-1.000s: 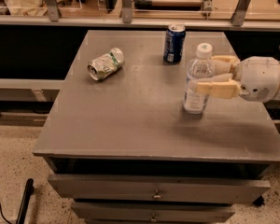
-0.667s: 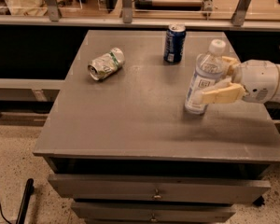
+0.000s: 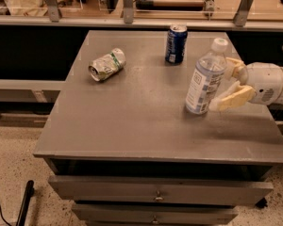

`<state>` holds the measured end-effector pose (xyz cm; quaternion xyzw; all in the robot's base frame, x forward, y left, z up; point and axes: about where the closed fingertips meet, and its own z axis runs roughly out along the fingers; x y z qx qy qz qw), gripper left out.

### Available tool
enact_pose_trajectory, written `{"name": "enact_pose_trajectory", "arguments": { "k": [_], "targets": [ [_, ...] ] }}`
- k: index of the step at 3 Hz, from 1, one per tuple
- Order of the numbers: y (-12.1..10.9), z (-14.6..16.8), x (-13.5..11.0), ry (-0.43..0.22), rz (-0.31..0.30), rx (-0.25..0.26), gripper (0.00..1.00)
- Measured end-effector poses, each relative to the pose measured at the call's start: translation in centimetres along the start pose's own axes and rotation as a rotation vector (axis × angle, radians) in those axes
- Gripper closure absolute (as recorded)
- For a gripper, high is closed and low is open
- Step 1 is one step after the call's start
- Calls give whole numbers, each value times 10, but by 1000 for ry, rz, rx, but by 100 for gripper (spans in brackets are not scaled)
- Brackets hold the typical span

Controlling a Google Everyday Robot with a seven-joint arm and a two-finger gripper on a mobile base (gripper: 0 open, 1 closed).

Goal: Place blue plastic bottle upright

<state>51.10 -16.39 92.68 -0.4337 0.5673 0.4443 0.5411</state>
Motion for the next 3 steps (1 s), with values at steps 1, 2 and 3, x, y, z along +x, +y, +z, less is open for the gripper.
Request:
{"name": "enact_pose_trajectory", "arguments": {
  "k": [1,2,3],
  "targets": [
    [-1,-12,-7,36,-48,43,0],
    [-3,-41,-22,98,-137,147,0],
    [-6,-64,-29,140,-169,231,0]
  ]
}}
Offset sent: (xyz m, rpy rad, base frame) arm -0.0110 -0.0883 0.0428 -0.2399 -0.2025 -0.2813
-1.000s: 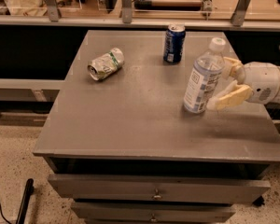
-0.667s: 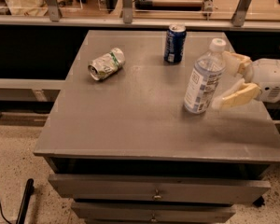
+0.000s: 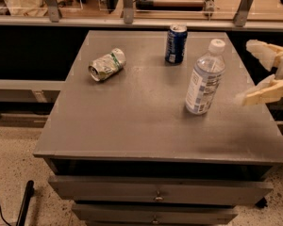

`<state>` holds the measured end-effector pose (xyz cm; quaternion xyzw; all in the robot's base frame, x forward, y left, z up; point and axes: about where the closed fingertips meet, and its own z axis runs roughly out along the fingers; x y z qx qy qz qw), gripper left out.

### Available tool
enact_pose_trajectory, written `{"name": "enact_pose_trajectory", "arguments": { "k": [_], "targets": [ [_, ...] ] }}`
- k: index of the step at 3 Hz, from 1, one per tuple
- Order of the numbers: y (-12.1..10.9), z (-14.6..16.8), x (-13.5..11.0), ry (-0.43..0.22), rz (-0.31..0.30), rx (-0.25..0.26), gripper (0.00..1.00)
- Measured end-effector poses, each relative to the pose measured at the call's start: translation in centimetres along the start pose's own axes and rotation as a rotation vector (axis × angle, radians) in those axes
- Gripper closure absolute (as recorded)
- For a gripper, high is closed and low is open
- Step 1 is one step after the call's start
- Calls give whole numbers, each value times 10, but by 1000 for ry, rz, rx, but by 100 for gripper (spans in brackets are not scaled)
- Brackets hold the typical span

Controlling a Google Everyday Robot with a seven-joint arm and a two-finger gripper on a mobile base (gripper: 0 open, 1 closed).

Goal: Place blue plastic bottle upright

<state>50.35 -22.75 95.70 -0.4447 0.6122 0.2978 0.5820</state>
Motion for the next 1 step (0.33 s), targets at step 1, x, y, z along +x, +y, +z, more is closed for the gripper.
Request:
{"name": "enact_pose_trajectory", "arguments": {
  "k": [1],
  "targets": [
    [-1,-1,0,3,-2,6,0]
  ]
}}
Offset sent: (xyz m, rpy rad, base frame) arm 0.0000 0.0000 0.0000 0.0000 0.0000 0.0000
